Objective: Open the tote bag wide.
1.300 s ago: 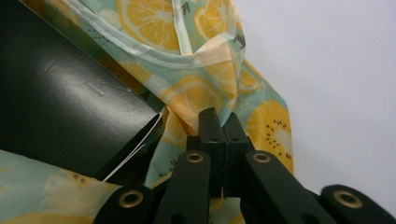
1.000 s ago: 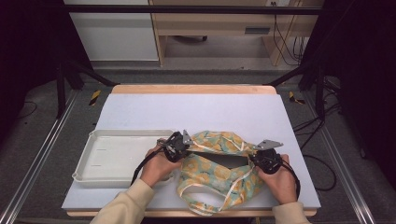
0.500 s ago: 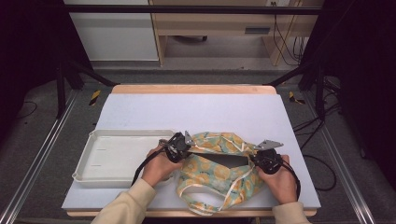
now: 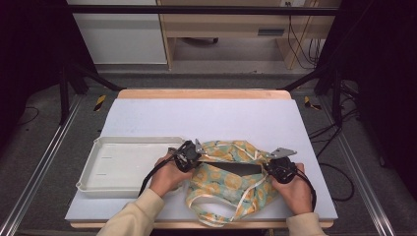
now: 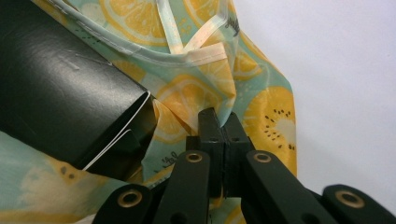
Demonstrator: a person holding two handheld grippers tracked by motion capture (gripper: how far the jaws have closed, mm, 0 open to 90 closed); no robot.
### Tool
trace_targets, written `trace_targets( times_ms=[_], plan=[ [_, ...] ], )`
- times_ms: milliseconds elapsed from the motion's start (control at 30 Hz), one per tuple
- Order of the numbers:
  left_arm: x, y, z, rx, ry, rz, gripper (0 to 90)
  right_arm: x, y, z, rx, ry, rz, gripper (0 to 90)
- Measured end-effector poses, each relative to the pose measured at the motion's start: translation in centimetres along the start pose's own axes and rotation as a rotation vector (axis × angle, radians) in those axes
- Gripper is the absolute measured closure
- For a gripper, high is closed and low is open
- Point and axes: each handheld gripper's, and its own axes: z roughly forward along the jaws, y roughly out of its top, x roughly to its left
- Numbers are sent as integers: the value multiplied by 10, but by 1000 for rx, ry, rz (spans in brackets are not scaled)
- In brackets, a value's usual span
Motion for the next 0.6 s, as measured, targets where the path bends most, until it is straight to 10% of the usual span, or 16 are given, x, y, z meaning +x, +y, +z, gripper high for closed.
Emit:
trace_targets(
  times_ms=[600],
  plan=[
    [3,-11,-43,-221,46,-51,575,-1,10,-45,-174,-67,41,337]
  ],
)
